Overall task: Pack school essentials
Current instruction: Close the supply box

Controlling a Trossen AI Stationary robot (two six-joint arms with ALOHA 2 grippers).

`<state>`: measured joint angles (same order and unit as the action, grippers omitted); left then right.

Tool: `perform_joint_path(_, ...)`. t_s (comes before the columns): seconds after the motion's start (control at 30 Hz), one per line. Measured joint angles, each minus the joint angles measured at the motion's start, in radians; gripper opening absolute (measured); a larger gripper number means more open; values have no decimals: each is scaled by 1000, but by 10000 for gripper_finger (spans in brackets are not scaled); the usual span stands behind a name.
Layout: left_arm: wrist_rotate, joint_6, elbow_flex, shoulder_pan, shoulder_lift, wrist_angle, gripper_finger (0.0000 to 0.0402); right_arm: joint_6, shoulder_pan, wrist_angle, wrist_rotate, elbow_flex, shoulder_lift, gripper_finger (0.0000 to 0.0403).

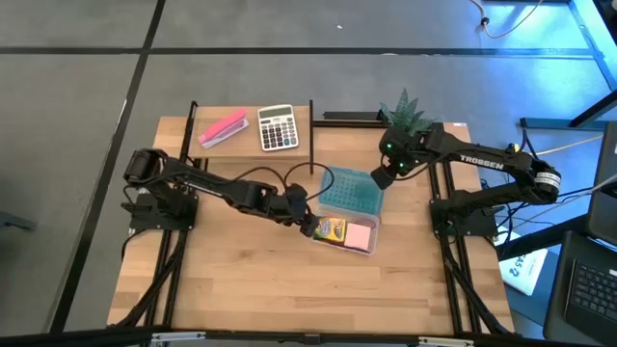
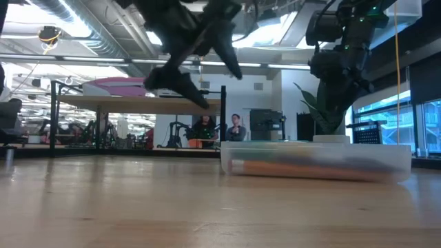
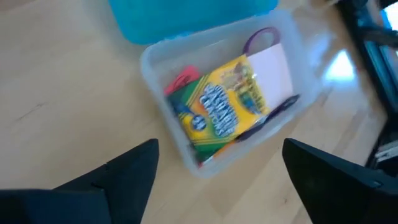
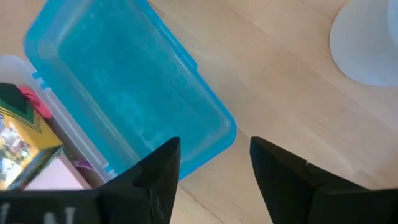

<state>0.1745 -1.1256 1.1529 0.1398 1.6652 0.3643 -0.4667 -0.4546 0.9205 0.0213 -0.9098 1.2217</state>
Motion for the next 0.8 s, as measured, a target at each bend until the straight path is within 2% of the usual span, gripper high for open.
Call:
perform_joint_path(0.33,46,-46,0,-24,91,-13,296,20,8,53,0,0,0,196)
perform_joint_path(0.57,54,-46,1,-55,157,-110,269,27,8,54,0,0,0,196)
perform_joint_path(0.8,79,-43,0,-65,192,-119,240,30,8,105,-1,0,0,196)
